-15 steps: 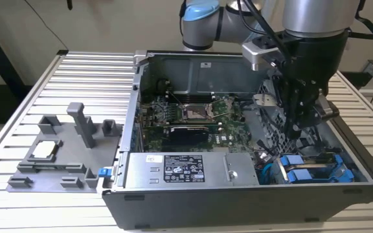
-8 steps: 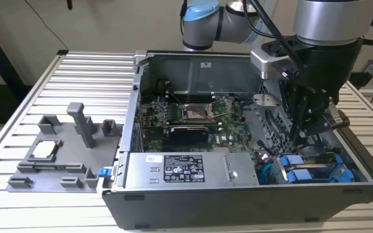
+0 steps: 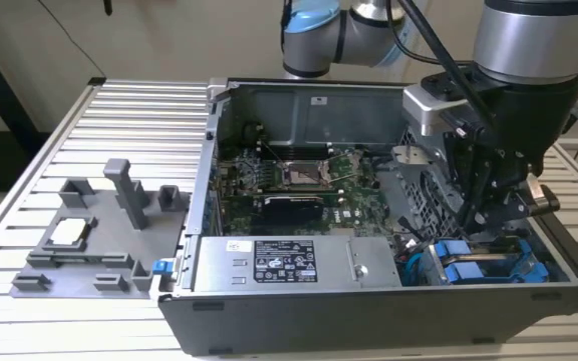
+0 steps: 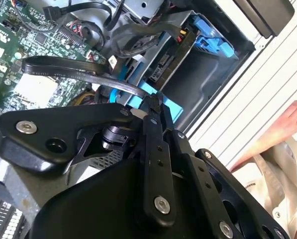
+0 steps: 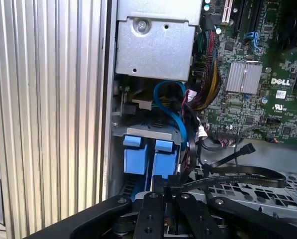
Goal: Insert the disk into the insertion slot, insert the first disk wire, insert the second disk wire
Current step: 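Insert the second disk wire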
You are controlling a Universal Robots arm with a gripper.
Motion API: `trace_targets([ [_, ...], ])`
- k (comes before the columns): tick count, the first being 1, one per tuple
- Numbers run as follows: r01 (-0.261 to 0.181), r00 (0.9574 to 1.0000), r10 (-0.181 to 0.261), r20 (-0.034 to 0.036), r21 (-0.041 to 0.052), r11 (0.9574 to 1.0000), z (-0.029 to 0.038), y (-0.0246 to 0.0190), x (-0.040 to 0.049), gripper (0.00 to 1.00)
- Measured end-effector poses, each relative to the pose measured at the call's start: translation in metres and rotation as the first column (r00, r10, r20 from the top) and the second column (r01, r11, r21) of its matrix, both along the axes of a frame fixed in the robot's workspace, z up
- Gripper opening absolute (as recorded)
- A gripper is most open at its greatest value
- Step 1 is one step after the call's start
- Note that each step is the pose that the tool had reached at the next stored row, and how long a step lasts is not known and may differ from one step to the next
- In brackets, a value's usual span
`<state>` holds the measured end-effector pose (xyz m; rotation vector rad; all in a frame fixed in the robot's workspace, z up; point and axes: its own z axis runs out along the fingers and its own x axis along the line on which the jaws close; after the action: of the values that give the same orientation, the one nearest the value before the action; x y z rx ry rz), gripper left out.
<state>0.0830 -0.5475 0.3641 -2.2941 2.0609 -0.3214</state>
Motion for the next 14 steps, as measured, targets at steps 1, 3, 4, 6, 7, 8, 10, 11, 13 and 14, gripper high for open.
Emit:
trace_targets([
  [1, 0.000, 1.0000, 0.000, -0.0008, 0.0039, 1.0000, 0.0000, -0.0023, 0.0010, 0.16],
  [3, 0.000, 1.0000, 0.000, -0.0021, 0.0124, 0.9999, -0.0001, -0.0068, 0.0031, 0.16],
  [4, 0.000, 1.0000, 0.000, -0.0028, 0.0169, 0.9999, 0.0000, -0.0090, 0.0042, 0.16],
  [6, 0.000, 1.0000, 0.000, -0.0039, 0.0263, 0.9997, 0.0000, -0.0128, 0.0062, 0.16],
  [7, 0.000, 1.0000, 0.000, -0.0043, 0.0323, 0.9995, -0.0001, -0.0146, 0.0073, 0.16],
  [8, 0.000, 1.0000, 0.000, -0.0047, 0.0357, 0.9994, -0.0001, -0.0155, 0.0079, 0.16],
  [10, 0.000, 1.0000, 0.000, -0.0047, 0.0357, 0.9994, -0.0001, -0.0154, 0.0079, 0.16],
  [11, 0.000, 1.0000, 0.000, -0.0048, 0.0357, 0.9994, -0.0001, -0.0154, 0.0080, 0.16],
  [13, 0.000, 1.0000, 0.000, -0.0048, 0.0493, 0.9988, 0.0001, -0.0155, 0.0081, 0.16],
  [14, 0.000, 1.0000, 0.000, -0.0048, 0.0693, 0.9976, -0.0001, -0.0155, 0.0081, 0.16],
])
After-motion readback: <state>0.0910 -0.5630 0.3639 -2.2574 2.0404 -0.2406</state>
